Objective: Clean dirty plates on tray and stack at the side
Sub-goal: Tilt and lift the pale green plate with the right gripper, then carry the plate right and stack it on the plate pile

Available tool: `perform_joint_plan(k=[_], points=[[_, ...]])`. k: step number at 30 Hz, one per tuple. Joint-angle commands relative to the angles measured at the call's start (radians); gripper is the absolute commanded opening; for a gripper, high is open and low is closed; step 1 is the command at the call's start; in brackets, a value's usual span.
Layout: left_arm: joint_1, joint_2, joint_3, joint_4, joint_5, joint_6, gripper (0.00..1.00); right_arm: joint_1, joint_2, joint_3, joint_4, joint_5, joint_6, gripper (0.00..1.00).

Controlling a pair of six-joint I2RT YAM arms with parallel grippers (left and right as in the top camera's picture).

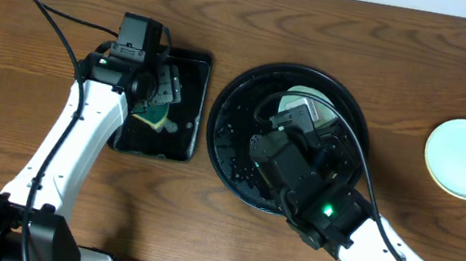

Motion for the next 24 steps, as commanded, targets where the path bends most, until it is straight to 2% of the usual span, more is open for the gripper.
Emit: perform_joint_plan(k=[1,3,7,9,12,15,20,24], points=[[0.003,0.003,0.015,-0.003,0.001,0.013,0.82,-0.027,-0.014,0.017,0.014,-0.018,0.074,0.01],[0.003,0.003,0.015,-0.003,0.002,0.013,0.82,-0.024,-0.014,0.017,0.012,-0.078,0.052,0.01],[0.003,0.003,0.015,-0.003,0.001,0.013,0.82,-0.048,-0.014,0.017,0.011,-0.113,0.164,0.01],[0.003,0.003,0.015,-0.003,0.002,0.013,0.82,-0.060,-0.014,0.017,0.002,-0.171,0.148,0.01],[0.003,0.003,0.015,-0.003,0.002,0.013,0.82,-0.069,-0.015,0.017,-0.023,-0.120,0.150,0.01],[0.003,0.003,0.015,-0.003,0.001,0.013,0.82,-0.101,-0.011,0.017,-0.025,-0.177,0.182,0.01],[0.003,0.003,0.015,-0.003,0.002,0.013,0.82,-0.220,-0.011,0.017,-0.084,-0.289,0.417,0.01],[0.003,0.003,0.015,-0.003,0.002,0.013,0.82,-0.397,-0.014,0.017,-0.095,-0.475,0.550,0.01]])
